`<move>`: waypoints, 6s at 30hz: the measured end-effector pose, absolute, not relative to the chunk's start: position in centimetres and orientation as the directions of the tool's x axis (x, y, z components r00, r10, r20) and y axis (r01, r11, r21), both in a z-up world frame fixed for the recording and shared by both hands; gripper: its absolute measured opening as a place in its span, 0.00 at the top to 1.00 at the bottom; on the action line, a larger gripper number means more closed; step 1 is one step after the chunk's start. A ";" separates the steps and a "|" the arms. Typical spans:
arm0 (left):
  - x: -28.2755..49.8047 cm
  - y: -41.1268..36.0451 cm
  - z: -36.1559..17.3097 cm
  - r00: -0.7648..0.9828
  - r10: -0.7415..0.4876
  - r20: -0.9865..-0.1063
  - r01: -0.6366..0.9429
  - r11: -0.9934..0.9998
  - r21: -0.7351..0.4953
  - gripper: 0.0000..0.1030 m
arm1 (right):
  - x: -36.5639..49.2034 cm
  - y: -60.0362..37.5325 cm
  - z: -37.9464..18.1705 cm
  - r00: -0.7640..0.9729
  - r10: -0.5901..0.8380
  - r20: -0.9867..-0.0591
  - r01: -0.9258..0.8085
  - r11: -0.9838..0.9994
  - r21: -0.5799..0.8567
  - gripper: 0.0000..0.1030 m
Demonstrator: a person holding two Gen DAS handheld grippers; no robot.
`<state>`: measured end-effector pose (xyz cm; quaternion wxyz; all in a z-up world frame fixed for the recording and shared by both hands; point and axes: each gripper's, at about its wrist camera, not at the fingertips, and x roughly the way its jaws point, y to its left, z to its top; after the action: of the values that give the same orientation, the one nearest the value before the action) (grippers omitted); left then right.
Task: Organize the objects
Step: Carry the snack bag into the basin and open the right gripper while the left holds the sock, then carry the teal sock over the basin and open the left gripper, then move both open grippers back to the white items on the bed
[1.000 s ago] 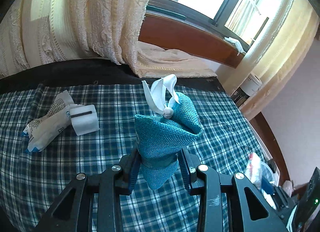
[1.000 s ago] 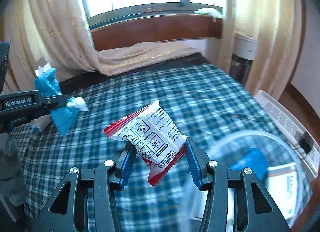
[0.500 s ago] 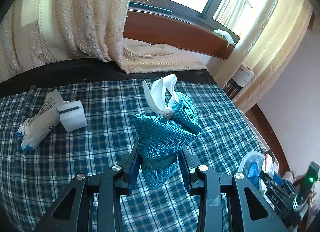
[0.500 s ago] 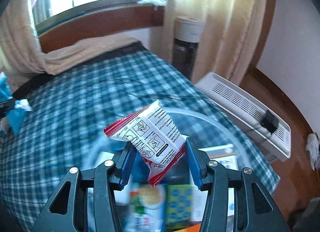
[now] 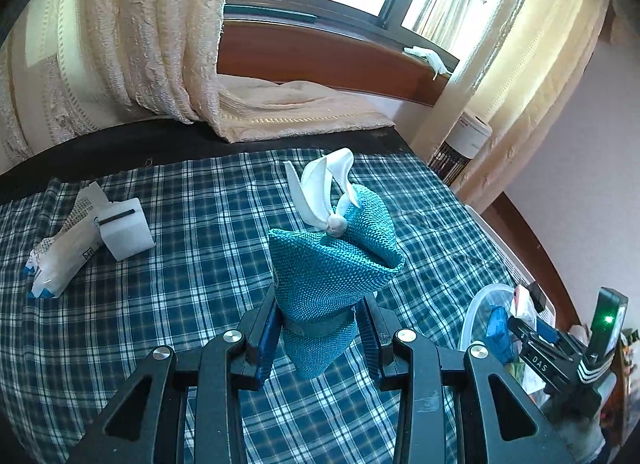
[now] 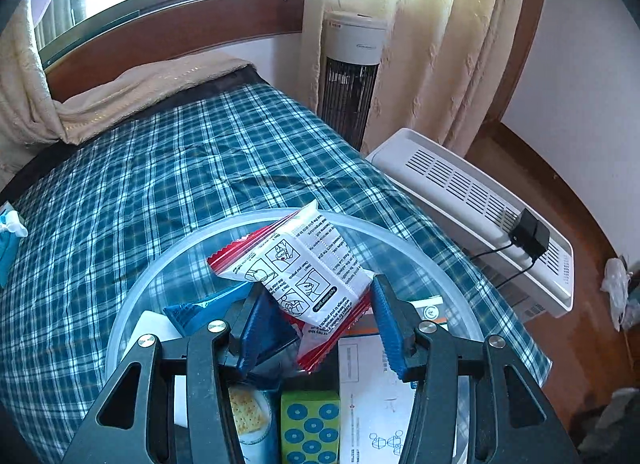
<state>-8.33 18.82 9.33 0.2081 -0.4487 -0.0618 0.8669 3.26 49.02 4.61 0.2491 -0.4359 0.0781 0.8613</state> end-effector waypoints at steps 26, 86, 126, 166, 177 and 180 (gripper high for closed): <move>-5.5 21.6 9.9 -0.440 0.505 -0.743 -0.438 -0.842 -0.313 0.63 | 12.1 46.4 7.9 -0.656 0.348 -0.670 -0.563 -0.817 0.126 0.42; 2.5 37.1 6.6 -0.104 0.585 -0.804 -0.747 -0.580 -0.325 0.43 | 20.9 51.5 5.1 -0.729 0.351 -0.588 -0.614 -0.715 0.335 0.42; 1.1 32.7 6.5 -0.405 0.483 -0.777 -0.677 -0.729 -0.101 0.18 | 19.6 48.4 6.3 -0.740 0.342 -0.579 -0.583 -0.756 0.299 0.42; -5.5 11.0 8.7 -0.622 0.255 -0.741 -0.311 -0.948 -0.065 0.03 | 7.7 32.1 9.6 -0.803 0.036 -0.595 -0.219 -0.946 0.239 0.39; -8.8 3.6 8.7 -0.699 0.094 -0.709 -0.127 -0.992 -0.006 0.01 | 1.2 26.8 9.6 -0.770 -0.068 -0.634 -0.089 -0.973 0.212 0.33; -9.6 1.7 8.9 -0.712 0.044 -0.701 -0.075 -0.997 0.013 0.01 | -1.0 24.9 9.3 -0.760 -0.096 -0.643 -0.040 -0.980 0.193 0.32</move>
<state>-9.58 1.69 8.86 0.0322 -0.3783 0.0202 0.9249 -1.04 24.92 9.31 -0.0149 -0.3464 0.0978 0.9329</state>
